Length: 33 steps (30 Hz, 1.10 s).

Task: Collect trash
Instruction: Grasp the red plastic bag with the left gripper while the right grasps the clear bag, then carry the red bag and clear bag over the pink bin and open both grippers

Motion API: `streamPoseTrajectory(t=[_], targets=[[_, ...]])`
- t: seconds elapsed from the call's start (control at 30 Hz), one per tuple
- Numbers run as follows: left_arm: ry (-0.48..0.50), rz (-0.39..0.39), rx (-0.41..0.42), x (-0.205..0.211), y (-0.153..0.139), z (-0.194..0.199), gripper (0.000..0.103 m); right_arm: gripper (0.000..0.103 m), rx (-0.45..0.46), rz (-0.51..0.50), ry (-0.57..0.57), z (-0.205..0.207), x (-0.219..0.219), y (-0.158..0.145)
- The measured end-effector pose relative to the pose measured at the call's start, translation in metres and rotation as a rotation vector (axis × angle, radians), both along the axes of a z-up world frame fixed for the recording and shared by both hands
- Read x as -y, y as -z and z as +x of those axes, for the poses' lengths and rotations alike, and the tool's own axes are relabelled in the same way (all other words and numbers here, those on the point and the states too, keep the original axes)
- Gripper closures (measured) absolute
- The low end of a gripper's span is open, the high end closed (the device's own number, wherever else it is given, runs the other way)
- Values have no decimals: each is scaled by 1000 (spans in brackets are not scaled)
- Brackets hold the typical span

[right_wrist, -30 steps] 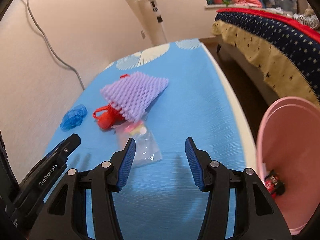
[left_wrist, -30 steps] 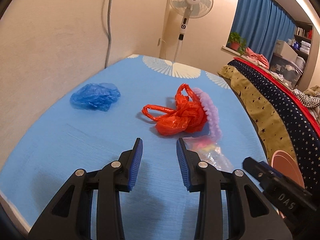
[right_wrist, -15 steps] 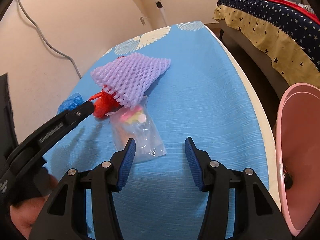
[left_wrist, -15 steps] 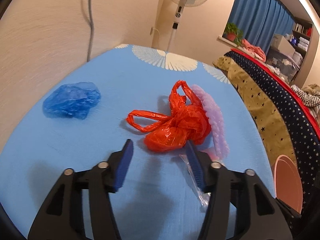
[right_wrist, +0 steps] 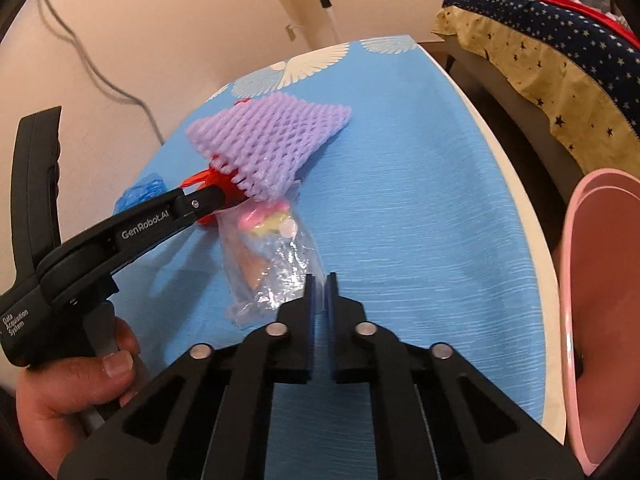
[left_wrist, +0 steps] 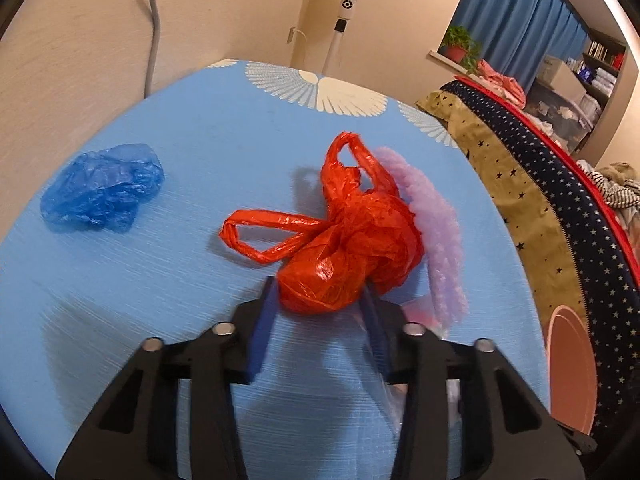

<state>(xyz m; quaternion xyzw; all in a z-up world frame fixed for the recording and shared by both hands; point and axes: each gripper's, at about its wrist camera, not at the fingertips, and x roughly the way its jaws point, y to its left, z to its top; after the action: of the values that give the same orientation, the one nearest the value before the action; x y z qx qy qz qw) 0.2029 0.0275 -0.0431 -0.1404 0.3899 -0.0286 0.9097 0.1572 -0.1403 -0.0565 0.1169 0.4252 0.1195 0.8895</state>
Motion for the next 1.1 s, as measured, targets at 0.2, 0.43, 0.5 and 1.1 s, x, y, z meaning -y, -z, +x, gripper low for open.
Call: streamPoseTrajectory(t=[0.2, 0.43, 0.5, 1.1], targets=[[2, 26, 12, 2, -4, -12, 88, 102, 40, -1, -1, -9, -2, -6], [-55, 46, 44, -9, -24, -33, 90, 102, 114, 27, 11, -26, 7, -31], [-62, 54, 50, -10, -30, -40, 91, 102, 129, 24, 12, -33, 9, -38], [-76, 73, 87, -9, -59, -104, 91, 102, 226, -10, 64, -90, 41, -85]])
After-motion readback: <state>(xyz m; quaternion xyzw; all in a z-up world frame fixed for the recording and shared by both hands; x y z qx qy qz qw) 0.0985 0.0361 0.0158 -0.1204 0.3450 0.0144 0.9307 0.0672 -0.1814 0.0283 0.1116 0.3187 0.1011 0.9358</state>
